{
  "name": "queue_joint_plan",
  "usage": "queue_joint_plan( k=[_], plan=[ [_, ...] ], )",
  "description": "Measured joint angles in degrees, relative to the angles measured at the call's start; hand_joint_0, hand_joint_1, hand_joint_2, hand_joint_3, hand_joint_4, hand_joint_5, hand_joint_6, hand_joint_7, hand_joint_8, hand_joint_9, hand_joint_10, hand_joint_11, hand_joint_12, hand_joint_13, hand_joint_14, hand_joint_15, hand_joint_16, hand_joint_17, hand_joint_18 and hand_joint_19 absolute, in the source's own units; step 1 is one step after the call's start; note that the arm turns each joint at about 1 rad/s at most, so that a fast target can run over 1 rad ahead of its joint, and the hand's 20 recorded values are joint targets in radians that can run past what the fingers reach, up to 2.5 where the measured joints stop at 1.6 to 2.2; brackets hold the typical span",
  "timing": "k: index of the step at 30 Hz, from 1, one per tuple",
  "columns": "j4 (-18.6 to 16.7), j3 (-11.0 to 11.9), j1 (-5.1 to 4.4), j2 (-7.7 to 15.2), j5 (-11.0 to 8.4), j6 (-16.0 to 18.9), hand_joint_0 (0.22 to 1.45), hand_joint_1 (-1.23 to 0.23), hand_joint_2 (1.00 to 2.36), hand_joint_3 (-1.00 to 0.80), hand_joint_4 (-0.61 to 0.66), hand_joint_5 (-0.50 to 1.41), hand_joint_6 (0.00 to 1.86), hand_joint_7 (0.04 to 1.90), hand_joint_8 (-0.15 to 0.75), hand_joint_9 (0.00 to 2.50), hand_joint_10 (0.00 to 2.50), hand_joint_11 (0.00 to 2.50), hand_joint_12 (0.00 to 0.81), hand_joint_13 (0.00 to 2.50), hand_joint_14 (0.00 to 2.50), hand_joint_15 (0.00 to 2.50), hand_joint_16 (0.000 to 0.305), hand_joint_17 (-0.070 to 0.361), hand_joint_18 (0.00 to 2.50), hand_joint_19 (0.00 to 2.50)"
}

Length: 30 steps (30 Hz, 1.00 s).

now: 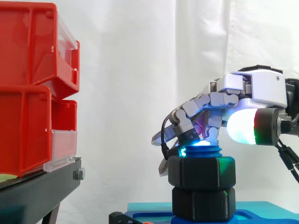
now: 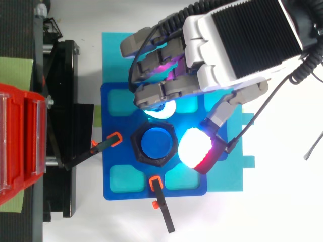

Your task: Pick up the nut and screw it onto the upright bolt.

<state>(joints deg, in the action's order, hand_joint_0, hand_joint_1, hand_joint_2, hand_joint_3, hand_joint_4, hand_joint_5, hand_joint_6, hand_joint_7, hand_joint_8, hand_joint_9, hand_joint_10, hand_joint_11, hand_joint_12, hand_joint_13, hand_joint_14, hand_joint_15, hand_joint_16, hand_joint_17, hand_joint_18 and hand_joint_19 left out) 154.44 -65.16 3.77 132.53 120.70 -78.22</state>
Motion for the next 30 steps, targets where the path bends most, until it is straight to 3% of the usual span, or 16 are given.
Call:
queue_joint_plan(
  k=[7, 13, 16, 19, 30],
  plan=[
    [0.0, 0.0, 0.61, 0.0, 0.29, 0.0, 0.54, -0.29, 1.00, -0.50, 0.10, 0.08, 0.50, 1.51, 0.238, 1.39, 0.00, 0.00, 0.173, 0.89, 0.00, 0.00, 0.012, 0.026, 0.57, 0.04],
    [0.0, 0.0, 1.08, 0.0, 0.48, 0.0, 0.52, -0.25, 1.00, -0.50, 0.26, -0.02, 0.50, 1.08, 0.235, 1.16, 0.00, 0.00, 0.219, 0.73, 0.00, 0.00, 0.020, 0.044, 0.39, 0.00],
    [-0.1, -0.1, 1.20, 0.0, 0.54, 0.0, 0.51, -0.24, 1.00, -0.50, 0.24, -0.05, 0.50, 0.86, 0.226, 1.08, 0.00, 0.00, 0.231, 0.68, 0.00, 0.00, 0.023, 0.051, 0.34, 0.00],
    [-0.7, -0.1, 1.24, 0.0, 0.77, 0.0, 0.51, -0.23, 1.00, -0.50, 0.22, -0.08, 0.50, 0.75, 0.218, 0.99, 0.00, 0.00, 0.243, 0.64, 0.00, 0.00, 0.025, 0.056, 0.29, 0.00],
    [-1.3, -0.1, 0.65, 0.0, 1.07, 0.1, 0.50, -0.20, 1.00, -0.50, 0.22, -0.08, 0.50, 0.73, 0.218, 0.88, 0.00, 0.00, 0.265, 0.55, 0.00, 0.00, 0.028, 0.063, 0.21, 0.00]
  ],
)
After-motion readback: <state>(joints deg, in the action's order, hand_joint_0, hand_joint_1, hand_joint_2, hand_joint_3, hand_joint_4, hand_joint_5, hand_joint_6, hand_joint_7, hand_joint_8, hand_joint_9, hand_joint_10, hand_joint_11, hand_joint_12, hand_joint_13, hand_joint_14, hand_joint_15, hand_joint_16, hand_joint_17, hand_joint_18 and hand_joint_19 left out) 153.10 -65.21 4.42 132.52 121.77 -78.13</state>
